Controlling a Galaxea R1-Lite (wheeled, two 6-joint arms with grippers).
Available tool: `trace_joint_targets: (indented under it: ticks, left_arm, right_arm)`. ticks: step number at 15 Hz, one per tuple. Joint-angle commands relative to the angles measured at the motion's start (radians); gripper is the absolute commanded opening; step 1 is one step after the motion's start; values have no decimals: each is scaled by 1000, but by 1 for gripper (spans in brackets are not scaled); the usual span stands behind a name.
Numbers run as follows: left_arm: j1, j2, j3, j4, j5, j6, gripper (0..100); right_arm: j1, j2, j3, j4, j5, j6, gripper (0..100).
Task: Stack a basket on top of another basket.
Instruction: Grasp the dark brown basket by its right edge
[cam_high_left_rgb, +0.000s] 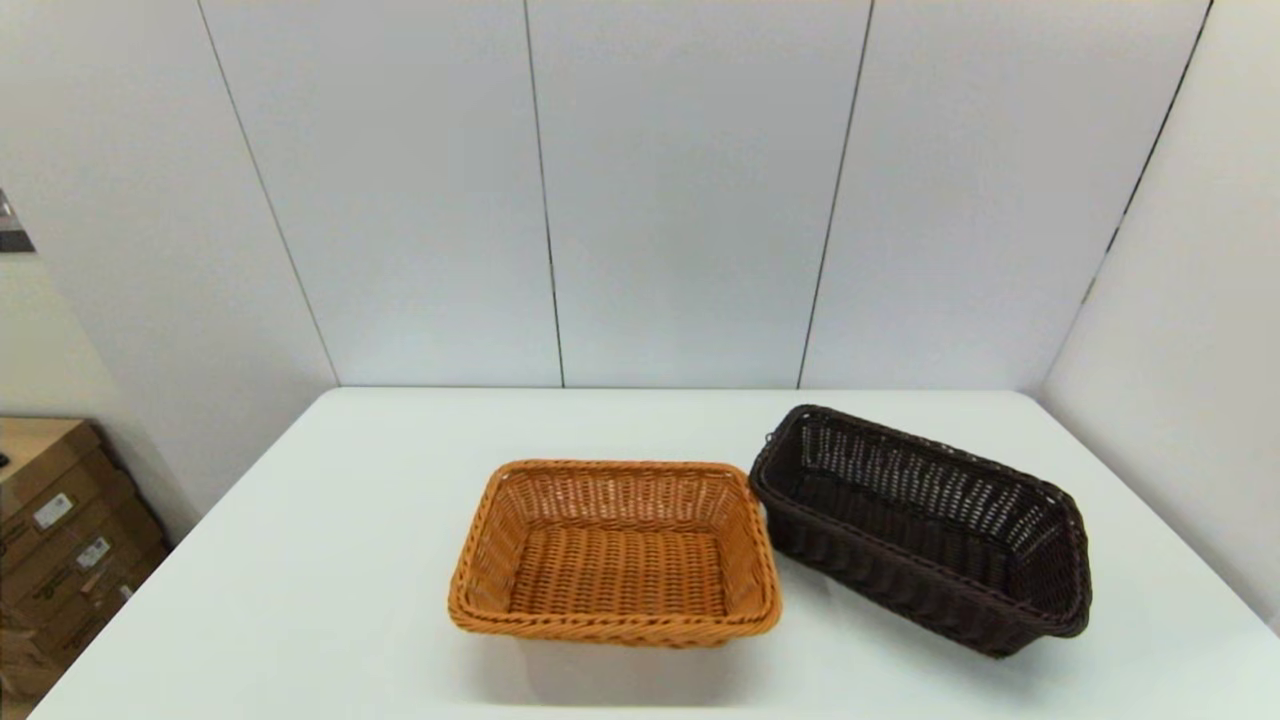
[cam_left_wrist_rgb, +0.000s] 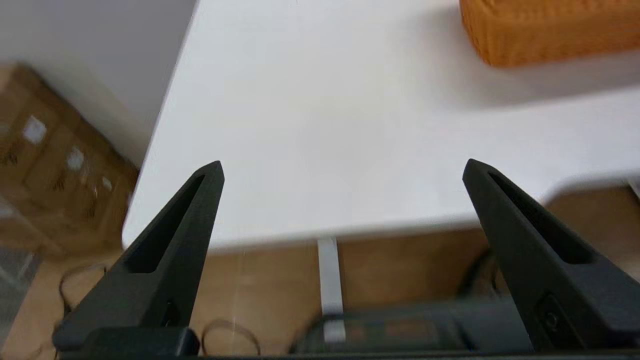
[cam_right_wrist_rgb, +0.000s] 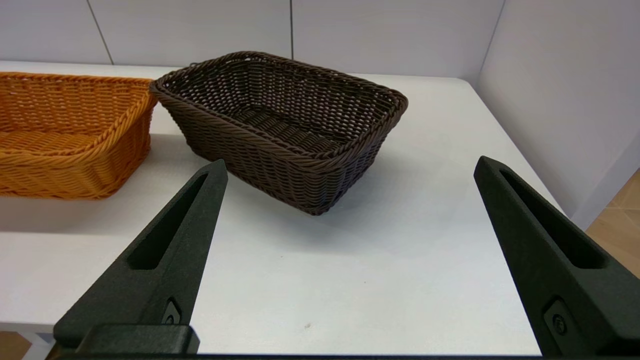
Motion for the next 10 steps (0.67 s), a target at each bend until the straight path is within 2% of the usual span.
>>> trace_joint_targets:
  ticks: [1, 3, 7, 10]
  left_arm:
    - [0, 1, 202, -376, -31, 36, 100]
    - [0, 1, 212, -395, -63, 24, 100]
    - [0, 1, 213, -395, -51, -73, 100]
    - [0, 1, 213, -396, -8, -114, 100]
  right_arm:
    - [0, 0, 2, 0, 0, -1, 100]
    - [0, 0, 2, 0, 0, -1, 100]
    - [0, 0, 2, 0, 0, -1, 100]
    - [0, 0, 2, 0, 0, -1, 100]
